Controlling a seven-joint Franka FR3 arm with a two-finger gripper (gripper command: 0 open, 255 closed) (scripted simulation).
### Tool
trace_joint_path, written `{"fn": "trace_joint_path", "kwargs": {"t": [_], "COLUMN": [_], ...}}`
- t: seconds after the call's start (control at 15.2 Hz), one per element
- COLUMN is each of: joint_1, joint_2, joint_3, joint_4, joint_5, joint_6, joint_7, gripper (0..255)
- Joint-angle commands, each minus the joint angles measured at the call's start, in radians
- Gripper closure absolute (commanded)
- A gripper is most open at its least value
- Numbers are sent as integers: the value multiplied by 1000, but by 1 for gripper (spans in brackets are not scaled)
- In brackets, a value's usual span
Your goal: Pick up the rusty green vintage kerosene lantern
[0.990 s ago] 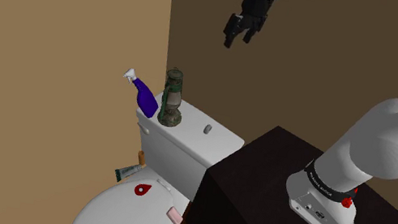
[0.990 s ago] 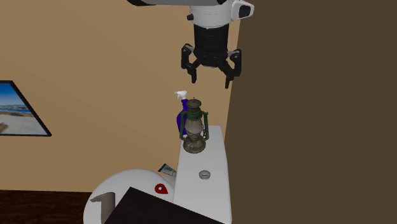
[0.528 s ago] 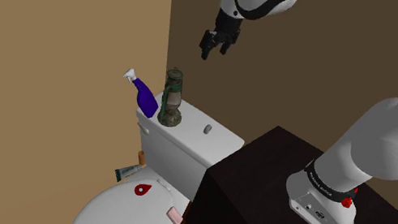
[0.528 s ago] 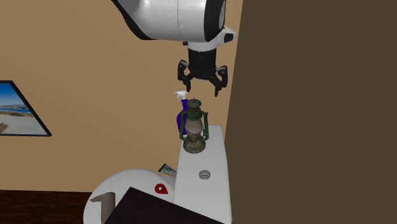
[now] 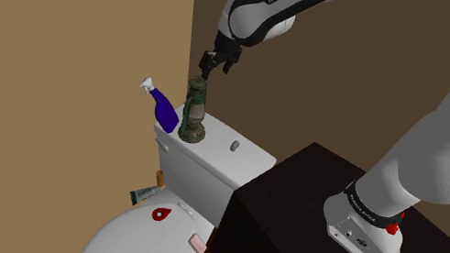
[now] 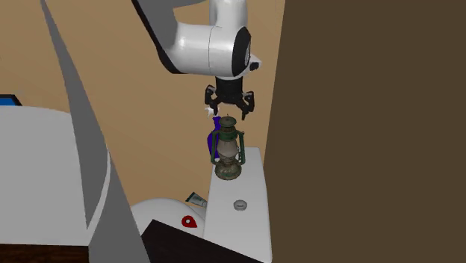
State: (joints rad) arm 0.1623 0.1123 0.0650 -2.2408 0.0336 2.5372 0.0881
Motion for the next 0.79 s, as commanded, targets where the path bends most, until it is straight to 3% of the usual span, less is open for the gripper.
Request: {"fn": "trace_joint_path", "kwargs": {"t": [0.0,0.13,0.73], "joint_1": [7,16,19], "joint_2": [82,156,237], "joint_3": [5,11,9], "joint_4": [55,106,98], "joint_5": [-2,-6,-11], "joint_6": [33,60,148], "joint_7": [2,8,9], "gripper": [0,0,0]}}
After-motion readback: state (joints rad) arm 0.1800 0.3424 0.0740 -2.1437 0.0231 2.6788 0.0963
